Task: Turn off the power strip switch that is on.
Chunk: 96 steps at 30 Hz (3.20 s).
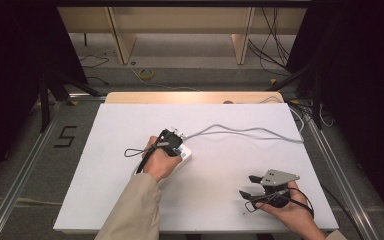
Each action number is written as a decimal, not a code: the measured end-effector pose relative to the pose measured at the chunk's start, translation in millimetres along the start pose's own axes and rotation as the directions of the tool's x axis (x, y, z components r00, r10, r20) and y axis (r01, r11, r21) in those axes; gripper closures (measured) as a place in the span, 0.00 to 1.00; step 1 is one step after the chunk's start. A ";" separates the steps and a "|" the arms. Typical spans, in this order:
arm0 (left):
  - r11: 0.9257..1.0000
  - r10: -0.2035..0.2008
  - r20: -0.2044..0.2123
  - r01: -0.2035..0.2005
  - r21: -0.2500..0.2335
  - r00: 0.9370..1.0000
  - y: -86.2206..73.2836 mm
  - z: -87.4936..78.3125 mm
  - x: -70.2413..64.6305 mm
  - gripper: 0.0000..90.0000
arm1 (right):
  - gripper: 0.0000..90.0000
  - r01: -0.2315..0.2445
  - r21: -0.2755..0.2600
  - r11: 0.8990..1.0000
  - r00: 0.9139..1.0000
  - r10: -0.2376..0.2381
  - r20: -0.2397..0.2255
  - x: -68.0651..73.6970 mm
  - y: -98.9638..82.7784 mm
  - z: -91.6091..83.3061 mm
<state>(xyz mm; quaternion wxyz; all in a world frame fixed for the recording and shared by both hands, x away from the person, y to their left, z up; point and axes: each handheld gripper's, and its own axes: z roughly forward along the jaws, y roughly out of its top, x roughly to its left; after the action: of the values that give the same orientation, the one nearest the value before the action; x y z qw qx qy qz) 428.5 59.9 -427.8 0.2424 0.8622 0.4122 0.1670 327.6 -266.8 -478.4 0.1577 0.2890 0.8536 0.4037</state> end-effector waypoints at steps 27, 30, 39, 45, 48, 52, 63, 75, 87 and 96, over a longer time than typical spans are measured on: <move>1.000 0.021 0.001 -0.021 0.023 1.000 9.6 9.9 -3.8 0.99 | 0.41 0.001 0.003 1.000 1.000 -0.001 0.000 0.2 -0.2 -0.2; 1.000 0.020 0.001 -0.020 0.024 1.000 10.1 10.9 -3.5 0.99 | 0.41 0.001 0.003 1.000 1.000 -0.001 0.000 0.1 -0.2 -0.3; 0.999 0.022 0.003 -0.022 0.032 1.000 12.6 13.1 -3.9 0.99 | 0.41 0.000 0.003 1.000 1.000 0.000 0.001 0.0 -0.2 -0.5; 0.999 0.027 0.004 -0.027 0.033 1.000 15.7 14.5 -4.9 0.99 | 0.41 0.000 0.003 1.000 1.000 0.000 0.000 0.0 -0.3 -0.5; 0.999 0.029 0.005 -0.029 0.032 1.000 17.7 15.0 -5.7 0.99 | 0.41 0.001 0.000 1.000 1.000 -0.001 0.000 0.0 -0.3 -0.3; 0.999 0.028 0.007 -0.028 0.042 1.000 18.3 17.9 -6.1 0.99 | 0.41 0.003 0.003 1.000 1.000 -0.003 -0.001 0.1 -0.3 -0.5; 0.999 0.019 0.005 -0.019 0.049 1.000 19.3 22.9 -4.9 0.99 | 0.41 0.004 0.003 1.000 1.000 -0.004 -0.002 0.2 -0.3 -0.3; 0.998 0.017 -0.004 -0.017 0.062 1.000 20.0 27.6 -5.6 0.99 | 0.41 0.001 0.002 1.000 1.000 -0.001 -0.005 0.1 -0.4 0.0; 0.997 0.016 -0.007 -0.016 0.069 1.000 20.2 29.4 -5.5 0.99 | 0.42 -0.002 -0.001 1.000 1.000 0.002 -0.004 0.3 -0.5 0.4; 0.998 0.004 -0.005 -0.004 0.063 1.000 19.2 29.6 -5.6 0.99 | 0.42 -0.004 0.000 1.000 1.000 0.004 -0.006 0.1 -0.7 0.2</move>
<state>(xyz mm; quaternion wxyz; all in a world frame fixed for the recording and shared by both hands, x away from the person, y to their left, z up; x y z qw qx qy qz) 451.6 36.8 -442.1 0.2138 0.8699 0.4161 0.1564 327.4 -267.0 -479.0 0.1544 0.2893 0.8536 0.4047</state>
